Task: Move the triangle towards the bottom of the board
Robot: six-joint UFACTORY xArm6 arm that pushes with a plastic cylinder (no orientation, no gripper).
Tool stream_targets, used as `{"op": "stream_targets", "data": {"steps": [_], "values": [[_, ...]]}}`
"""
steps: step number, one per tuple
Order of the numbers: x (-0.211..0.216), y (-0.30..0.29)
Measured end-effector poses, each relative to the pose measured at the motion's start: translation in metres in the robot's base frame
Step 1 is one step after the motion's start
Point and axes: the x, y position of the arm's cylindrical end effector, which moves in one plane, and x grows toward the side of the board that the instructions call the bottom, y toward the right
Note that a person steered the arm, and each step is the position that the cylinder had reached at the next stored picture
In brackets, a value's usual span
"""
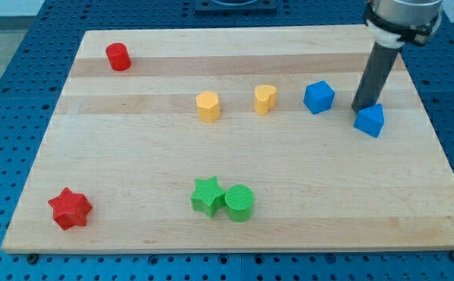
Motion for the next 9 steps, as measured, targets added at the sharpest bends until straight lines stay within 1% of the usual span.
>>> {"op": "stream_targets", "data": {"steps": [1,2,3,4,5,6,9], "values": [[0.016,-0.006],[0.016,-0.006],[0.000,0.000],[-0.007,0.016],[-0.004,0.016],[0.021,0.016],[0.031,0.010]]}}
